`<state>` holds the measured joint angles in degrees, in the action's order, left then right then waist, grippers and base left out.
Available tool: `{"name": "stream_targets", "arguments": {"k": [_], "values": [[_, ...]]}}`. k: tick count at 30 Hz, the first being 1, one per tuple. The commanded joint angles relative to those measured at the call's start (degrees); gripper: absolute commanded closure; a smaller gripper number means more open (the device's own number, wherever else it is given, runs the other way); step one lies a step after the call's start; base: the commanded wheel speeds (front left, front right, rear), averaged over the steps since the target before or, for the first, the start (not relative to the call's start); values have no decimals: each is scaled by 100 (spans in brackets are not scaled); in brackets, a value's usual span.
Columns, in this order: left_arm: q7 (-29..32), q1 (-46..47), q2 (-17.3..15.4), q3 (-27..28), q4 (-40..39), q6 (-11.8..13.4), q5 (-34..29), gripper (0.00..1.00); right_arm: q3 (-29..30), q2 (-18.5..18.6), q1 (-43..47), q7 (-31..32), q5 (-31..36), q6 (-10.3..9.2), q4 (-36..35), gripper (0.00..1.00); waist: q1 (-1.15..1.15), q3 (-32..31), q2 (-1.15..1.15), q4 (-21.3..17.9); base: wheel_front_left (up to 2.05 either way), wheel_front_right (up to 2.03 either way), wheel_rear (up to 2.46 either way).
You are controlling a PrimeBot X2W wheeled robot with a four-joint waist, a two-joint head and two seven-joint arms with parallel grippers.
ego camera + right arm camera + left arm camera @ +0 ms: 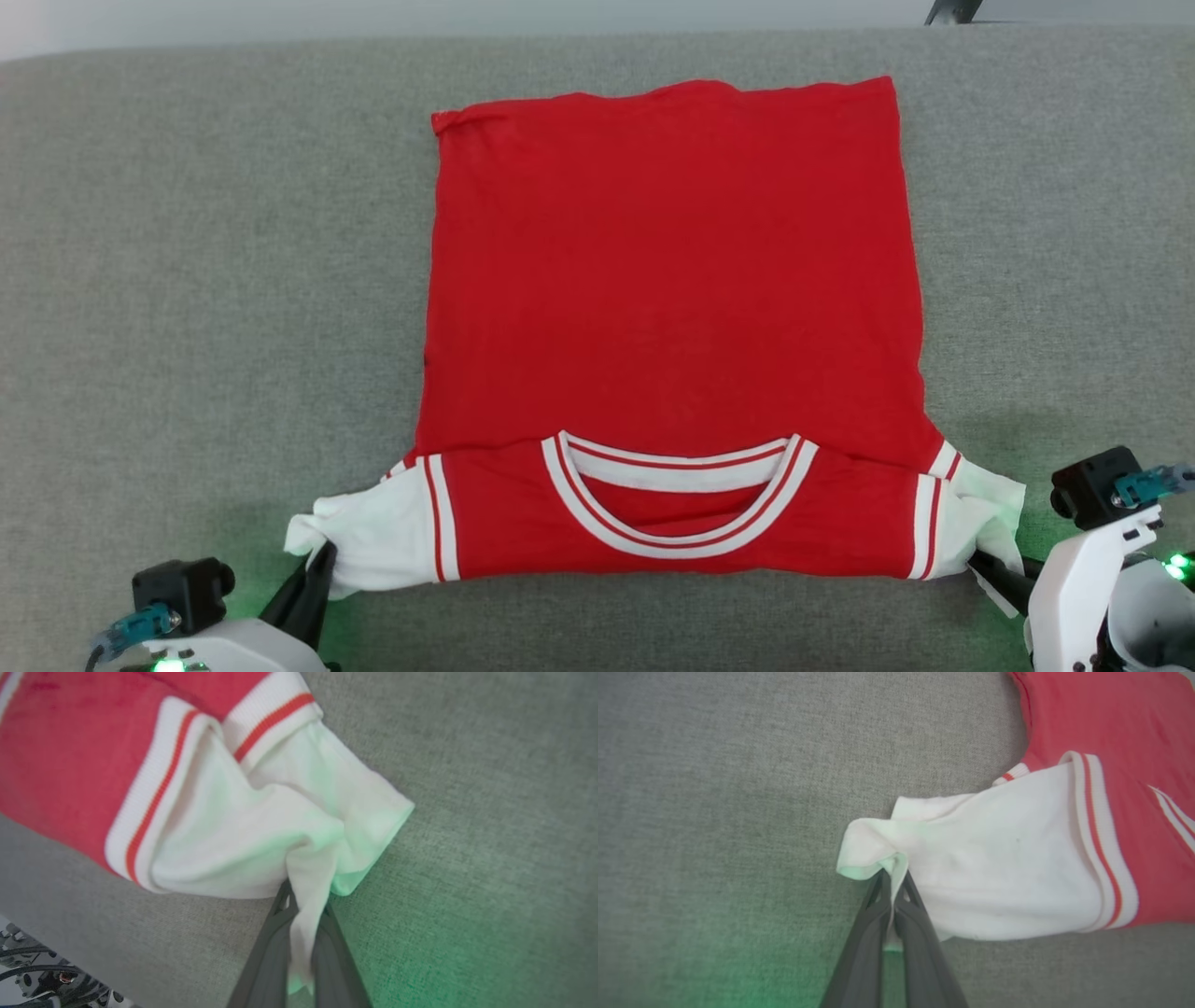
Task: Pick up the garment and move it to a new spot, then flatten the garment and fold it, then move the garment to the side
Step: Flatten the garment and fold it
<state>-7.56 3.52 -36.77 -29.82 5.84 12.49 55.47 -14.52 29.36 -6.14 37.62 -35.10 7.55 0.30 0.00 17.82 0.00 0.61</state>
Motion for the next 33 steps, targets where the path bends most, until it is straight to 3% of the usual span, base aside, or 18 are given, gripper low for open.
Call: {"name": "stream_targets", "arguments": {"k": [1, 7, 8, 9, 12, 16, 24, 30, 33], "values": [[75, 67, 113, -83, 103, -24, 4, 100, -175, -93, -38, 6, 69, -16, 262, 100, 0, 53, 0, 14, 0, 0, 0], [55, 117, 175, -119, 251, -65, -2, 100, -432, -45, -210, -148, 133, -32, 607, 100, 0, 99, 0, -11, 0, 0, 0], [46, 110, 184, -123, 272, -60, -1, 100, -426, -29, -254, -224, 159, -32, 631, 60, 0, 79, 0, -17, 0, 0, 0], [41, 102, 195, -126, 285, -66, 6, 100, -387, -17, -291, -297, 168, -34, 631, 0, 0, 60, 0, -21, 0, 0, 0], [0, 21, 225, -141, 295, -73, 40, 100, -77, -97, -229, -333, -103, -34, 496, 0, 0, -51, 0, -33, 0, 0, 0], [-84, -146, 234, -119, 244, -34, 79, 100, 398, 101, 16, 6, -380, -16, -160, 0, 0, -197, 0, 15, 0, 0, 0], [-47, 33, 315, -230, 51, -19, -37, 100, 1678, 568, 256, 1220, -1188, -10, -1740, 0, 0, -177, 0, 383, 0, 0, 0], [-4, 349, 437, -354, -2, -88, -168, 100, 2076, 567, -634, 1617, -1248, -10, -1635, 0, 0, 57, 0, 668, 0, 0, 0], [52, 582, 521, -473, 27, -184, -271, 100, 1681, 586, -1794, 1615, -573, -10, -994, 0, 0, 306, 0, 856, 0, 0, 0]]}}
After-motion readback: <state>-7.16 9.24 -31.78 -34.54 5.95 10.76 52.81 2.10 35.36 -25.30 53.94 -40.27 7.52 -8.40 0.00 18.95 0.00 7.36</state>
